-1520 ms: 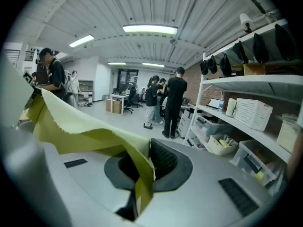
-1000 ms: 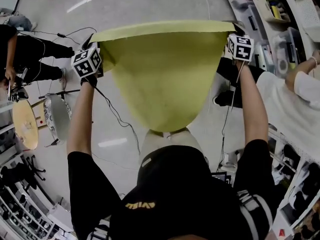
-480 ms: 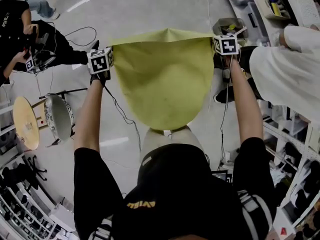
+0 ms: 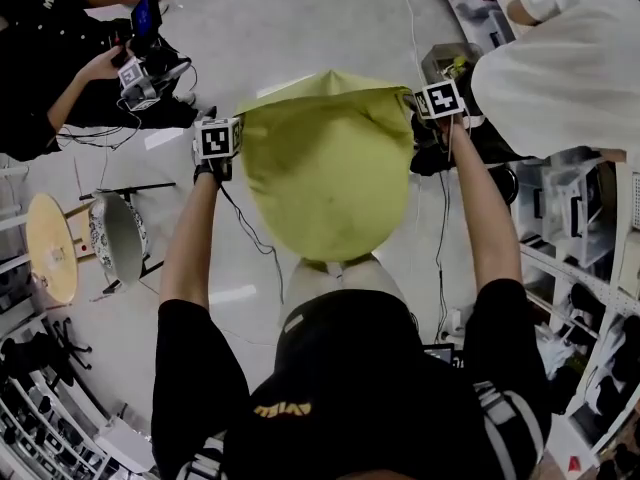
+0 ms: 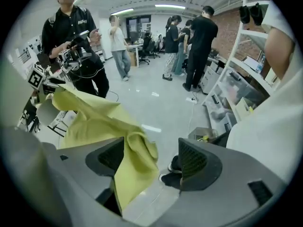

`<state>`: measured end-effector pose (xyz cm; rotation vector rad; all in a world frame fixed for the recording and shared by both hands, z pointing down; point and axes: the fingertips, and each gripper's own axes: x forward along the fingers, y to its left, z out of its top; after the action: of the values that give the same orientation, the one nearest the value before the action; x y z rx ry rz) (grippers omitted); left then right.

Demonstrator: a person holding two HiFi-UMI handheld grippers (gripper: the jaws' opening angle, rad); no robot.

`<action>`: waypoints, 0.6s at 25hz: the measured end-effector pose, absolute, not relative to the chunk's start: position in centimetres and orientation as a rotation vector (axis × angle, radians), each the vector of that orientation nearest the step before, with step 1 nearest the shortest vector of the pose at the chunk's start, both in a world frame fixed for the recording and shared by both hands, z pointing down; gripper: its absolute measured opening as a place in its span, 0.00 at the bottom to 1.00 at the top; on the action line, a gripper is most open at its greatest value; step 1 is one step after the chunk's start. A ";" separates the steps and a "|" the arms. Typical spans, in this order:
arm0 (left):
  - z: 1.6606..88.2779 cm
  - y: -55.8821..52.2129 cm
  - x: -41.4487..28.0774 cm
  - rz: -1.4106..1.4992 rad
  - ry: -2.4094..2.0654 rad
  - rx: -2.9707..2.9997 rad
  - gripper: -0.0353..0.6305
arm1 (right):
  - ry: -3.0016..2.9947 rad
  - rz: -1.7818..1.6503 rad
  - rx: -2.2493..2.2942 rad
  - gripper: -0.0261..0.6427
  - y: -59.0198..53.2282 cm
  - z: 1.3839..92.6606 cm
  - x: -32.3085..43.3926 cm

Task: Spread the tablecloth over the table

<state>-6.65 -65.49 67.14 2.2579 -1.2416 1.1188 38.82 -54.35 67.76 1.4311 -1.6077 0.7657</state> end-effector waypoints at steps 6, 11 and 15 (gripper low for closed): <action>68.9 -62.3 -6.7 1.134 -1.196 2.228 0.51 | -1.619 0.810 1.407 0.57 -52.6 68.6 36.6; 68.8 -59.1 -5.8 1.058 -1.152 2.284 0.51 | -1.721 0.858 1.461 0.57 -50.8 67.6 33.3; 66.3 -55.9 -4.7 0.986 -1.129 2.429 0.50 | -1.771 0.863 1.463 0.59 -48.4 67.1 30.4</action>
<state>-4.67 -55.85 66.29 2.4289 -1.1291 0.9859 30.42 -48.44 67.06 1.4633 -1.7707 0.8631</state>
